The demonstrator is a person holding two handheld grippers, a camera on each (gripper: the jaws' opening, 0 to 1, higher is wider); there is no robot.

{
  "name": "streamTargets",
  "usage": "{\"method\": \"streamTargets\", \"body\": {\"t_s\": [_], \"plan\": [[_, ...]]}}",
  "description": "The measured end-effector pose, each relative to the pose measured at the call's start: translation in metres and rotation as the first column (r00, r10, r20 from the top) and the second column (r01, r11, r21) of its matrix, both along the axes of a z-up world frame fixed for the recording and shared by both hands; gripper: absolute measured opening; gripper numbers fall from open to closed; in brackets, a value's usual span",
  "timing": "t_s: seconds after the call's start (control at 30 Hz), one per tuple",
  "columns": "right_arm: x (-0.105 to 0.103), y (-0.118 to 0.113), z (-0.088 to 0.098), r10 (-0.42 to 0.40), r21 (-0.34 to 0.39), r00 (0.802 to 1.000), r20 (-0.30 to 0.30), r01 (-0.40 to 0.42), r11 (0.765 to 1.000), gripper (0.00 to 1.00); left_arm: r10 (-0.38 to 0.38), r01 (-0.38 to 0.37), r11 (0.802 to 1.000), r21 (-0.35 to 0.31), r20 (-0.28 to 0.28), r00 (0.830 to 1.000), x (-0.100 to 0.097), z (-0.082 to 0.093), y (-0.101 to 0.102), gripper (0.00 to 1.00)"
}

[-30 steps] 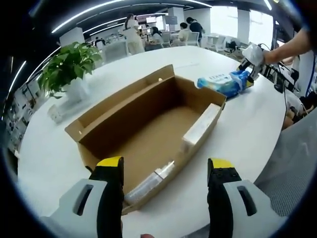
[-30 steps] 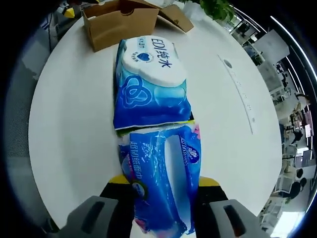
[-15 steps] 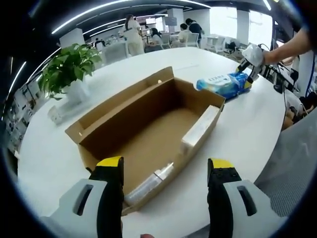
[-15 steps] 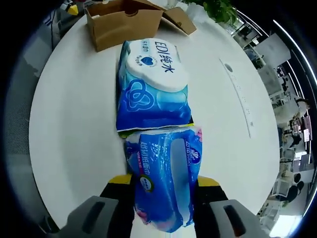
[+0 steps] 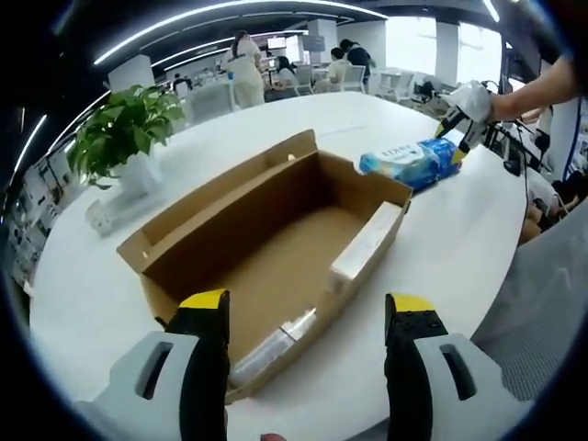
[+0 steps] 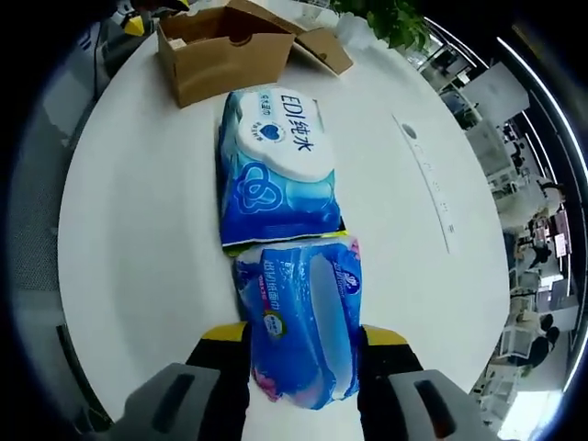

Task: Operate the shoe box by opening the lid, removing the specified soft item, and placing it in the target area until the item is outside and the box remains undamaged.

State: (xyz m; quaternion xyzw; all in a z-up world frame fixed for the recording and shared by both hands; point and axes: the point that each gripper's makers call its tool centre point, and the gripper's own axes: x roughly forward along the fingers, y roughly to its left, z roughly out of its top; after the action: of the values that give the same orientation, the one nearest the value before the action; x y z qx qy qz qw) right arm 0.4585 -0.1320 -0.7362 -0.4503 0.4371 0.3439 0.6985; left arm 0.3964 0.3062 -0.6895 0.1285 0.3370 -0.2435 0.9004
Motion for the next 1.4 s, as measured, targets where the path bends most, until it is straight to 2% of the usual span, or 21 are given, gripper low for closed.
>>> {"method": "streamTargets", "body": {"t_s": [0.17,0.5,0.57,0.77,1.1,1.2,1.33,1.37,1.4], "plan": [[-0.005,-0.004,0.004,-0.011,-0.008,1.000,0.003,0.011,1.000,0.43,-0.010,0.010,1.000,-0.007,0.005,1.000,0.000,0.001,-0.003,0.67],[-0.014,-0.005,0.017,-0.090,0.043,0.996,0.018,0.089,0.995,0.44,-0.030,0.031,0.999,-0.028,0.020,0.999,0.000,0.009,-0.013,0.67],[-0.016,-0.002,0.021,-0.130,0.081,0.991,0.023,0.128,0.988,0.44,-0.032,0.033,0.999,-0.035,0.026,0.999,0.001,0.011,-0.015,0.67],[-0.020,0.005,0.032,-0.269,0.189,0.963,0.024,0.260,0.947,0.44,-0.038,0.041,0.997,-0.061,0.043,0.998,0.003,0.019,-0.022,0.67],[-0.035,0.021,0.037,-0.353,0.259,0.936,0.013,0.337,0.905,0.45,-0.069,0.074,0.994,-0.085,0.059,0.996,0.002,0.028,-0.034,0.67],[-0.037,0.033,0.041,-0.429,0.358,0.903,-0.023,0.409,0.840,0.46,-0.078,0.083,0.993,-0.090,0.062,0.995,0.002,0.030,-0.037,0.67],[-0.041,0.038,0.042,-0.443,0.378,0.896,-0.034,0.422,0.824,0.46,-0.076,0.083,0.991,-0.103,0.070,0.995,0.004,0.035,-0.040,0.67],[-0.043,0.040,0.042,-0.449,0.385,0.893,-0.040,0.429,0.817,0.46,-0.075,0.083,0.991,-0.107,0.072,0.995,0.004,0.037,-0.041,0.67],[-0.045,0.043,0.042,-0.466,0.403,0.883,-0.057,0.447,0.799,0.46,-0.074,0.082,0.991,-0.109,0.074,0.994,0.005,0.038,-0.042,0.67]]}}
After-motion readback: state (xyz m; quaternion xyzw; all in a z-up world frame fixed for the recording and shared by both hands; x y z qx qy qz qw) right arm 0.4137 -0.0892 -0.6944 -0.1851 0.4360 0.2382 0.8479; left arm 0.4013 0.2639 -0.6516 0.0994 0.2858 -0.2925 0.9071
